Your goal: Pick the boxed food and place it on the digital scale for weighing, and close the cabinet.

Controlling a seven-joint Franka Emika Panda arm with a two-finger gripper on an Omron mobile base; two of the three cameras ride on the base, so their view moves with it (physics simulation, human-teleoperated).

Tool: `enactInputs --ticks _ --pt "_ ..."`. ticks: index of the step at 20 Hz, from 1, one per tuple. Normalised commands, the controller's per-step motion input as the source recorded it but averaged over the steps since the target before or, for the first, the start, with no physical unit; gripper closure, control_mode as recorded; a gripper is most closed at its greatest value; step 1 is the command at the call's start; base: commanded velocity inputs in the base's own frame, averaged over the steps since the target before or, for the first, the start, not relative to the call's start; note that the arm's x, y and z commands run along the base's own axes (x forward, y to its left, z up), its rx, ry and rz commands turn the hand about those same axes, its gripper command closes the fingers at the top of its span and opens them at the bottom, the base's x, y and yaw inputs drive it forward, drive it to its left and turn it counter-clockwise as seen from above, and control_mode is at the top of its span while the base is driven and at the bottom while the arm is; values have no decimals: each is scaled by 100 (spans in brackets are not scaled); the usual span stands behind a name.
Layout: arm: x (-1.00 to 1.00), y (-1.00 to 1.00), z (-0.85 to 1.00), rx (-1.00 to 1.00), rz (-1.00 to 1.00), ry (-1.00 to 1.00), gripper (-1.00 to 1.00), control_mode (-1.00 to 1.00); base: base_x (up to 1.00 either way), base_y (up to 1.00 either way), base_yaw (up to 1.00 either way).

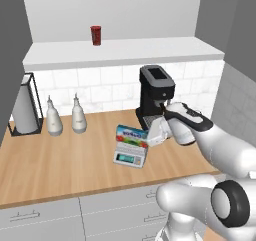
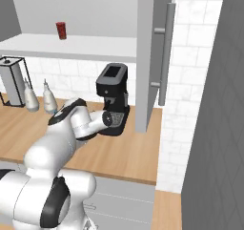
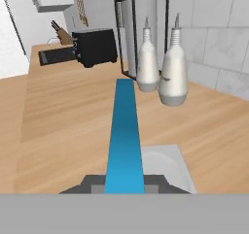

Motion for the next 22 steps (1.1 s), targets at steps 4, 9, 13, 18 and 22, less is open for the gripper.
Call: enactInputs --ticks 4,9,13,18,22 --pt "33 0 -23 -1 -5 5 100 -100 0 0 0" --pt "18 1 -33 -4 0 0 100 -100 0 0 0" --pt "7 0 -23 -1 0 -5 100 -100 0 0 0" --pt "2 3 -28 -2 0 -15 100 -100 0 0 0" --pt "-1 17 -13 -2 0 -7 -100 -100 0 0 0"
